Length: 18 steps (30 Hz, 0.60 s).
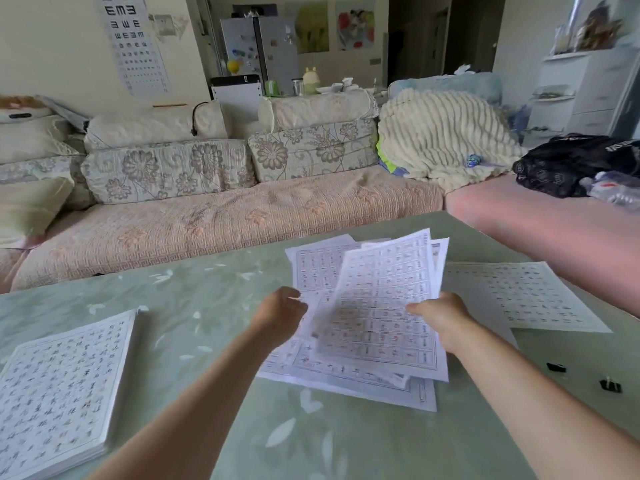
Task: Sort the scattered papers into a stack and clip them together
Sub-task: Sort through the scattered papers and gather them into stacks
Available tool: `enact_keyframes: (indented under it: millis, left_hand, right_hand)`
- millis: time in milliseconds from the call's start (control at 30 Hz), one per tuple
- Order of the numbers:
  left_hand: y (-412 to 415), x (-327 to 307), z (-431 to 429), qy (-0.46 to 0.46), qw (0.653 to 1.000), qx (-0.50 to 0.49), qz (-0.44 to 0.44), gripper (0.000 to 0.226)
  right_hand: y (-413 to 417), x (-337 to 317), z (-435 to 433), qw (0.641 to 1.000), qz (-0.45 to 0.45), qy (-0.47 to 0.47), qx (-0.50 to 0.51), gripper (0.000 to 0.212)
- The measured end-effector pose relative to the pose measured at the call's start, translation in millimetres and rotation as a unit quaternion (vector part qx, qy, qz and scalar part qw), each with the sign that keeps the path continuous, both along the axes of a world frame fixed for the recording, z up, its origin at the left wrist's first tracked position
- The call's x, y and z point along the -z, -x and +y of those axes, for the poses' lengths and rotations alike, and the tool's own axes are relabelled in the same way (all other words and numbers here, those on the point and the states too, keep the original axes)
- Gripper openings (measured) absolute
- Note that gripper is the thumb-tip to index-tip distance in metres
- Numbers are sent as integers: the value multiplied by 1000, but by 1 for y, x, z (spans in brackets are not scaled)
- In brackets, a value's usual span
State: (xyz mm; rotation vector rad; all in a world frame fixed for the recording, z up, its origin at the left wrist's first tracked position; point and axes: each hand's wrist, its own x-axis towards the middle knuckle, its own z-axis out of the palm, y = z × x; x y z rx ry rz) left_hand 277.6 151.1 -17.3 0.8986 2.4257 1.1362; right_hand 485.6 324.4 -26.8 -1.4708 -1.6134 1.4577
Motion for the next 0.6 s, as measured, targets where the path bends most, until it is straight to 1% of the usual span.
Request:
enact_keyframes:
  millis: [67, 133, 200, 267, 400, 433, 500, 567, 600]
  left_hand:
    - [1, 4, 23, 30, 998, 26, 58, 29]
    - [4, 9, 46, 67, 990, 56, 114, 35]
    - [9, 14, 65, 112, 975, 77, 174, 39]
    - [15, 19, 81, 145, 962, 95, 212, 47]
    - [37, 32, 99, 236, 921, 132, 280, 85]
    - [43, 36, 102, 253, 914, 136, 287, 91]
    - [52, 43, 102, 267, 915, 141, 268, 94]
    - [55, 48, 98, 259, 922, 131, 257, 87]
    - [54, 50, 95, 253, 921, 118, 273, 83]
  right_hand:
    - [-9, 5, 14, 1000, -15, 3, 27, 38]
    - [-12, 10, 24, 999, -26, 5, 42, 38]
    - [-13, 15, 32, 998, -35, 3, 49, 28]
    - [-11, 19, 38, 998, -38, 0, 48, 20]
    - [-4, 26, 45, 998, -43, -13, 37, 23]
    - [-2, 27, 45, 998, -43, -16, 35, 25]
    - [3, 29, 46, 998, -45, -18, 29, 28]
    - [9, 29, 45, 999, -41, -16, 25, 30]
    - [11, 29, 44, 999, -41, -16, 21, 30]
